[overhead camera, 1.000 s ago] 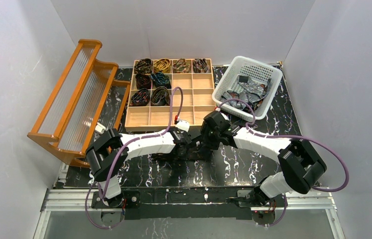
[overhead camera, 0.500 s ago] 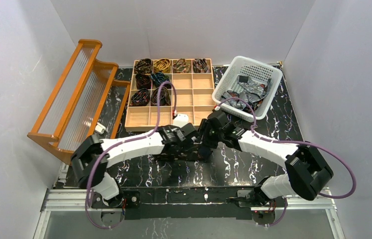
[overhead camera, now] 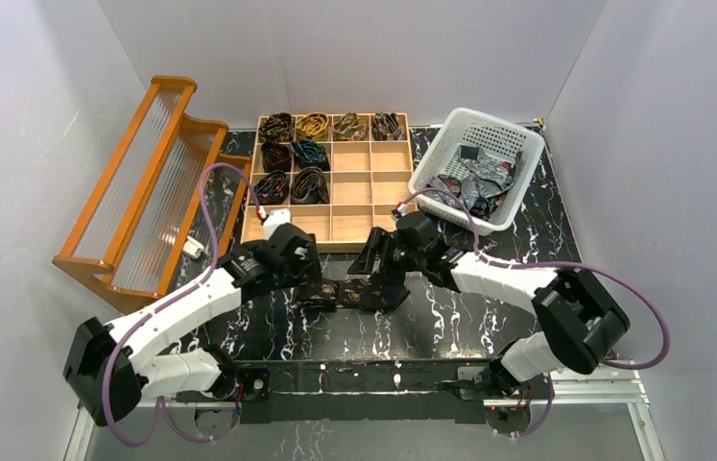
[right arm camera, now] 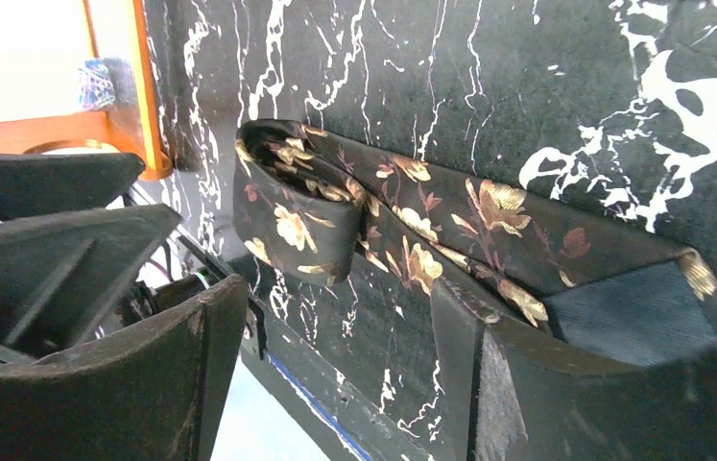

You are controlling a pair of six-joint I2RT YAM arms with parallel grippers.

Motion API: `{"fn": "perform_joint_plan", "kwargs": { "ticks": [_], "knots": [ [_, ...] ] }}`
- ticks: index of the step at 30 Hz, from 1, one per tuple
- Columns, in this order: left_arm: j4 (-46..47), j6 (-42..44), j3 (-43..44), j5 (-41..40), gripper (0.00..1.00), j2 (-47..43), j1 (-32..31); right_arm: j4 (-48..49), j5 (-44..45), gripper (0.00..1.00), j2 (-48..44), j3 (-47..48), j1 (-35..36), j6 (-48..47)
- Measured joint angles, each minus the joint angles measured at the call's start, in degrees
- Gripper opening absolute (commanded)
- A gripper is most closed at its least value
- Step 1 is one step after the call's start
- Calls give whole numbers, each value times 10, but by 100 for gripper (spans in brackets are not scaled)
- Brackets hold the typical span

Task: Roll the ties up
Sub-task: Roll the tie at the center of the board.

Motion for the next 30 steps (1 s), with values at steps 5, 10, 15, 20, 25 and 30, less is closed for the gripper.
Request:
{"fn": "perform_joint_plan", "kwargs": {
  "ticks": [5, 10, 15, 20, 25, 30],
  "knots": [
    [25, 13, -53, 59, 98, -54, 62, 26, -31, 84, 49, 1, 15, 7],
    [52, 18, -100, 123, 98, -71, 124, 35, -56, 82, 92, 13, 33, 16],
    [77, 18, -141, 181, 98, -90, 183, 42, -73, 76, 124, 36, 47, 18],
    [99, 18, -164, 227, 98, -96, 218, 40, -80, 67, 151, 62, 52, 18],
    [117, 17, -177, 254, 98, -97, 230, 21, -78, 64, 173, 86, 53, 19],
    [131, 14, -192, 268, 98, -97, 232, 12, -78, 59, 184, 94, 53, 18]
  ]
}}
